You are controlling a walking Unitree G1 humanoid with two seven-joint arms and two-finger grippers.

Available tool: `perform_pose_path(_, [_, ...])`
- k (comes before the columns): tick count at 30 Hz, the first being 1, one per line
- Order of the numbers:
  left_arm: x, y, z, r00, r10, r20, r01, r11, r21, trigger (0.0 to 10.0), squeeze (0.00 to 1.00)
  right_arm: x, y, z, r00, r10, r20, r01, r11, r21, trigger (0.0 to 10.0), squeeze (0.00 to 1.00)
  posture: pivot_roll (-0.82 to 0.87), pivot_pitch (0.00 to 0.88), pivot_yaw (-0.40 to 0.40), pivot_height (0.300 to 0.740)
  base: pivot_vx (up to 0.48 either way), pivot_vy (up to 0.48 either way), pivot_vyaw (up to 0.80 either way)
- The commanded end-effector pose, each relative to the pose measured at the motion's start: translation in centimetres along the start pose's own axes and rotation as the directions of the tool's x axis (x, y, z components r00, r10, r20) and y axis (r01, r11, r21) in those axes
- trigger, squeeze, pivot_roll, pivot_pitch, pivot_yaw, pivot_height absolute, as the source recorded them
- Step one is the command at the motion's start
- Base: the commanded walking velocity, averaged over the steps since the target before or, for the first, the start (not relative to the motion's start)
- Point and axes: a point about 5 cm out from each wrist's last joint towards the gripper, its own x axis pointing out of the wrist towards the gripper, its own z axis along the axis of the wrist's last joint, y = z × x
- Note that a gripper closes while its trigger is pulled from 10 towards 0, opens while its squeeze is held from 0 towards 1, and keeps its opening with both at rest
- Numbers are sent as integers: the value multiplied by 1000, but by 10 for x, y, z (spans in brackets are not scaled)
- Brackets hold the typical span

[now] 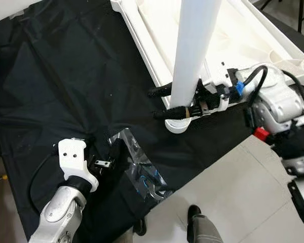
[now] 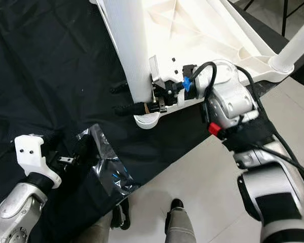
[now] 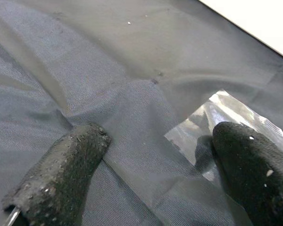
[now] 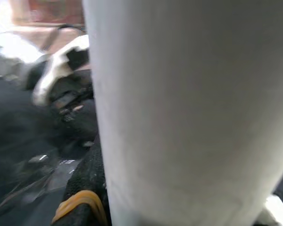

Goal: Building children table

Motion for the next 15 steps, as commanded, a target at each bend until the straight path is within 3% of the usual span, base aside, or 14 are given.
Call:
perform_pose_path(1, [-4, 3, -15, 997, 18, -76, -19, 1000, -10, 10000, 0, -2, 12, -44, 986, -28, -167, 55, 985, 165, 10000, 0, 28, 426, 81, 740, 0, 0, 0])
perform_pose_path(3, [-4, 3, -16, 997, 19, -76, -19, 1000, -11, 10000, 0, 2, 19, -48, 982, -87, -170, 121, 972, 201, 10000, 0, 25, 422, 81, 740, 0, 0, 0])
perform_pose_path(5, [-3, 4, -17, 997, 18, -76, -19, 1000, -9, 10000, 0, 11, 30, -54, 962, -210, -174, 252, 928, 275, 10000, 0, 20, 411, 82, 740, 0, 0, 0])
perform_pose_path(6, [-3, 4, -17, 997, 18, -76, -19, 1000, -9, 10000, 0, 11, 30, -54, 962, -210, -174, 252, 928, 275, 10000, 0, 20, 411, 82, 740, 0, 0, 0])
perform_pose_path(8, [-2, 4, -17, 997, 18, -75, -18, 1000, -7, 10000, 0, 20, 41, -59, 932, -303, -201, 355, 877, 323, 10000, 0, 15, 404, 84, 740, 0, 0, 0])
perform_pose_path(15, [1, 4, -18, 997, 20, -70, -20, 1000, -9, 10000, 0, 25, 47, -58, 880, -404, -248, 470, 812, 345, 10000, 0, 12, 407, 77, 740, 0, 0, 0])
